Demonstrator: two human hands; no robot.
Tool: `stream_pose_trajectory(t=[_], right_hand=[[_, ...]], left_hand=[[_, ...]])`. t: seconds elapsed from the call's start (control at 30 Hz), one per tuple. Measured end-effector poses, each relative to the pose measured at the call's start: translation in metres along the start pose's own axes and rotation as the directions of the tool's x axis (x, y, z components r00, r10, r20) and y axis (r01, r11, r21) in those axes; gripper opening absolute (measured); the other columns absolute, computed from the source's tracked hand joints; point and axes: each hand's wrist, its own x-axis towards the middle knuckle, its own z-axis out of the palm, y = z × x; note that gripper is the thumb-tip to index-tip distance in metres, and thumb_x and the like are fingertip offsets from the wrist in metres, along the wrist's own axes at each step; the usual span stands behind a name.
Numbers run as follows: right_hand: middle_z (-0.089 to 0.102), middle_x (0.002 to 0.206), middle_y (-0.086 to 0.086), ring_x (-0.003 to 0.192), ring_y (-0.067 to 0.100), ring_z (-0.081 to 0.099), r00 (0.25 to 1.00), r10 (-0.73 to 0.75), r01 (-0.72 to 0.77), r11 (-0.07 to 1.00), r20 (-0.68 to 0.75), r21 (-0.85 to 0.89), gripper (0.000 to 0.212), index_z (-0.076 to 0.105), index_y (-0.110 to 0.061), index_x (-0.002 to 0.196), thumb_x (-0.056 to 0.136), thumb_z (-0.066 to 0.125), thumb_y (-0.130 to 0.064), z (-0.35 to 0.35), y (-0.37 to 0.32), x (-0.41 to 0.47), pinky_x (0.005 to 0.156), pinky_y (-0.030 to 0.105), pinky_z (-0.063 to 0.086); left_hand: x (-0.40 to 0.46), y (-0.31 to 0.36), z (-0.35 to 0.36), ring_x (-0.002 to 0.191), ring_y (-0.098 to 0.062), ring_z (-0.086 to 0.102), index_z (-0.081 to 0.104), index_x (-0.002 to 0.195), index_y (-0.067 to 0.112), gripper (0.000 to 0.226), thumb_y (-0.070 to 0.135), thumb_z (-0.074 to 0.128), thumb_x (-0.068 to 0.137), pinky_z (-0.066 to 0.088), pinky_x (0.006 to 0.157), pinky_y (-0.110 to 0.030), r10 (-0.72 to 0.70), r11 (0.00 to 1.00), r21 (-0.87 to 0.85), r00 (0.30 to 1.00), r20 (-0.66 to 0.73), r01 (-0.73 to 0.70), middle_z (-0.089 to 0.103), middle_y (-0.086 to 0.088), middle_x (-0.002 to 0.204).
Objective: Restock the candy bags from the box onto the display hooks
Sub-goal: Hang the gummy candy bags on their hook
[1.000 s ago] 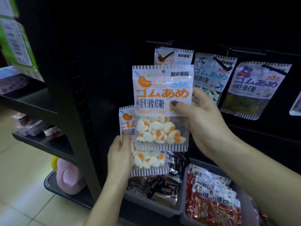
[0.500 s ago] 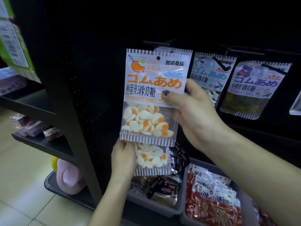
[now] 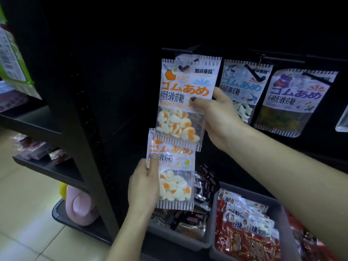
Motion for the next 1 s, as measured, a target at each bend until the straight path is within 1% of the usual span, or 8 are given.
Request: stream_pose_trajectory(t=[0.17, 0.33, 0.5, 0.57, 0.63, 0.73, 0.8, 1.0], right_hand=[[0.071, 0.121, 0.028, 0.115, 0.048, 0.067, 0.998, 0.025, -0.026, 0.999, -0.063, -0.021, 0.026, 0.065, 0.005, 0.115, 0.089, 0.065, 0.004, 0.001, -0.001, 0.036, 0.099, 0.065, 0.053], [0.075, 0.106, 0.014, 0.077, 0.026, 0.074, 0.987, 0.09, -0.098, 0.994, -0.129, -0.052, 0.014, 0.064, -0.009, 0.094, 0.099, 0.06, 0.003, -0.006, -0.005, 0.067, 0.066, 0.037, 0.064], [0.076, 0.11, 0.016, 0.087, 0.03, 0.076, 0.985, 0.093, -0.104, 0.992, -0.142, -0.069, 0.011, 0.065, -0.01, 0.09, 0.097, 0.066, -0.003, -0.007, 0.001, 0.086, 0.076, 0.039, 0.065], [0.077, 0.103, 0.013, 0.081, 0.027, 0.076, 0.978, 0.12, -0.138, 0.985, -0.171, -0.101, 0.008, 0.065, -0.01, 0.092, 0.094, 0.073, -0.009, -0.008, 0.004, 0.086, 0.065, 0.034, 0.062], [0.077, 0.102, 0.01, 0.078, 0.022, 0.072, 0.966, 0.164, -0.2, 0.963, -0.197, -0.179, 0.021, 0.067, -0.009, 0.103, 0.089, 0.077, -0.02, -0.013, 0.012, 0.083, 0.063, 0.031, 0.057], [0.07, 0.122, 0.011, 0.099, 0.024, 0.066, 0.951, 0.16, -0.245, 0.911, -0.265, -0.331, 0.069, 0.061, -0.008, 0.129, 0.075, 0.078, -0.046, -0.024, 0.031, 0.066, 0.085, 0.037, 0.055], [0.066, 0.127, 0.01, 0.112, 0.027, 0.064, 0.949, 0.16, -0.261, 0.88, -0.271, -0.396, 0.077, 0.054, -0.008, 0.138, 0.079, 0.073, -0.055, -0.033, 0.043, 0.046, 0.101, 0.045, 0.053], [0.077, 0.116, 0.011, 0.106, 0.027, 0.075, 0.841, 0.483, -0.425, 0.868, 0.244, -0.255, 0.045, 0.065, -0.01, 0.126, 0.098, 0.063, -0.045, -0.045, 0.058, -0.023, 0.102, 0.045, 0.057]], left_hand=[[0.004, -0.001, 0.0, 0.061, -0.015, 0.058, 0.05, 0.074, 0.016, 0.048, 0.051, 0.045, 0.106, 0.042, 0.059, -0.036, 0.015, 0.998, 0.059, 0.999, 0.029, -0.016, 0.06, 0.004, 0.065], [0.008, -0.003, -0.001, 0.068, -0.021, 0.066, 0.057, 0.083, 0.015, 0.048, 0.054, 0.041, 0.106, 0.051, 0.065, -0.043, 0.065, 0.985, 0.16, 0.997, 0.04, -0.071, 0.068, -0.005, 0.073], [0.013, -0.001, 0.002, 0.069, -0.023, 0.066, 0.056, 0.081, 0.015, 0.049, 0.055, 0.042, 0.105, 0.052, 0.068, -0.049, 0.074, 0.991, 0.107, 0.997, 0.011, -0.074, 0.069, -0.005, 0.073], [0.014, -0.002, 0.003, 0.071, -0.025, 0.068, 0.057, 0.081, 0.015, 0.05, 0.057, 0.043, 0.104, 0.053, 0.07, -0.052, 0.076, 0.994, 0.073, 0.997, 0.004, -0.076, 0.07, -0.006, 0.075], [0.014, -0.002, 0.004, 0.074, -0.029, 0.069, 0.058, 0.082, 0.015, 0.051, 0.059, 0.043, 0.104, 0.054, 0.071, -0.055, 0.081, 0.996, 0.034, 0.997, -0.002, -0.081, 0.071, -0.009, 0.078], [0.014, -0.002, 0.003, 0.076, -0.028, 0.068, 0.058, 0.083, 0.014, 0.052, 0.06, 0.042, 0.104, 0.053, 0.072, -0.055, 0.104, 0.994, 0.018, 0.994, -0.04, -0.104, 0.07, -0.007, 0.078], [0.013, 0.0, 0.002, 0.075, -0.024, 0.068, 0.059, 0.084, 0.015, 0.05, 0.057, 0.043, 0.105, 0.053, 0.071, -0.05, 0.122, 0.993, 0.008, 0.991, -0.056, -0.122, 0.071, -0.004, 0.077], [0.01, 0.002, 0.0, 0.068, -0.018, 0.065, 0.056, 0.08, 0.014, 0.046, 0.05, 0.046, 0.106, 0.048, 0.059, -0.033, 0.17, 0.985, -0.026, 0.984, -0.049, -0.171, 0.07, -0.001, 0.074]])
